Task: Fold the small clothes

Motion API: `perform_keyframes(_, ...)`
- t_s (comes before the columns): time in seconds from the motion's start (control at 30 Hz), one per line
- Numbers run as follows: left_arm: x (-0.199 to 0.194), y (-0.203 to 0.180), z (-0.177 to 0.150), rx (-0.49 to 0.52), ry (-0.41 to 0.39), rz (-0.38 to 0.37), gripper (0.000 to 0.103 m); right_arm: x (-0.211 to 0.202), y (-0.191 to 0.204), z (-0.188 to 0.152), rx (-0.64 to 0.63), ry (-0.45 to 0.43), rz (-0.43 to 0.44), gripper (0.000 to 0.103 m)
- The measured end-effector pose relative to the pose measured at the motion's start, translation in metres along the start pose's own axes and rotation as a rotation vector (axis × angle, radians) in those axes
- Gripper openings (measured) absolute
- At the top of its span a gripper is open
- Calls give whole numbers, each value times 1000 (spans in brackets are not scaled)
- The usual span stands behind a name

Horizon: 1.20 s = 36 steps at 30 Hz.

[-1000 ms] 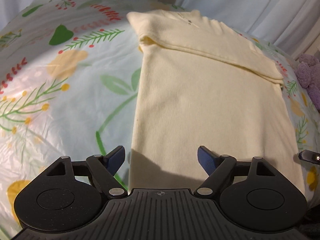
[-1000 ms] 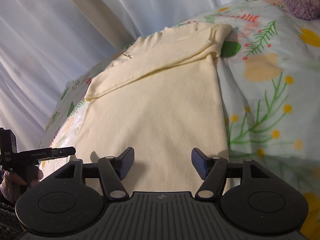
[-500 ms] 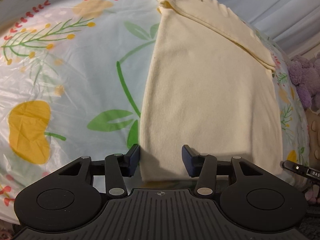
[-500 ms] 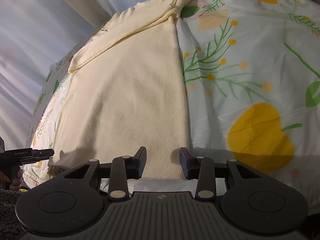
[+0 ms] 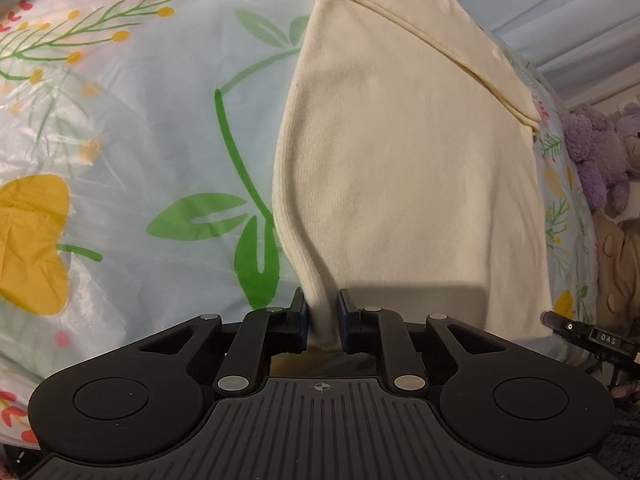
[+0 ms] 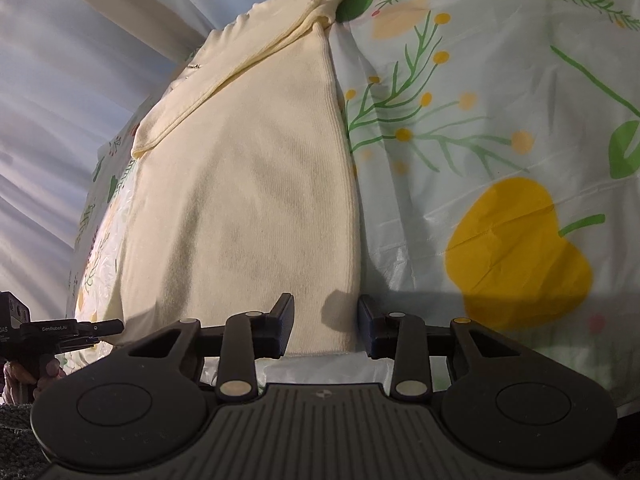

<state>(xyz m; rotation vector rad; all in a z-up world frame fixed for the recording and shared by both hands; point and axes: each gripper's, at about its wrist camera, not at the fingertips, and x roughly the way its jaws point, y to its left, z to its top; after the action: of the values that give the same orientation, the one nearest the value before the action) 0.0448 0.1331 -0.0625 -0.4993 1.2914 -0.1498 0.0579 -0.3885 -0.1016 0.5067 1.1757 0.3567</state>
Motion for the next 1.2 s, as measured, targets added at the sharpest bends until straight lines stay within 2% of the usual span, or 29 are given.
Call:
perform_keyframes(0.03,0,1,1,-2,3,-1,13,1,0,0,1,9,1,14)
perform_keyframes(0.1,0,2,2,6,9,-7,9,5,1,-1,2,22,9,7)
perform_keyframes(0.23,-8,0,8,9,-15,-71,9,4,0,6,51,3,102,6)
perform_keyframes(0.43,-32,-7,46,-20,-155,-192,9,-2,12,43,58,-120,173,6)
perform_keyframes(0.57,-39,-14,85,-10,-260,-214,9,7,29,83,23,-195,176,6)
perform_keyframes(0.67,-36,-21,113,10,-341,-192,9,16,35,113,5,-246,146,6)
perform_keyframes(0.77,-24,-22,140,1,-377,-152,9,27,37,138,1,-297,99,6)
perform_keyframes(0.9,5,-22,171,-8,-386,-77,9,46,39,166,-41,-349,8,6)
perform_keyframes(1.0,26,-22,183,6,-375,-12,10,63,39,179,-71,-348,-44,6)
perform_keyframes(1.1,27,-15,184,-5,-390,-35,15,67,40,182,-60,-364,-43,7)
perform_keyframes(1.17,21,-8,182,0,-420,-29,19,59,35,180,-34,-409,-26,14)
perform_keyframes(1.2,16,-6,181,13,-451,5,25,54,33,179,-31,-442,-55,27)
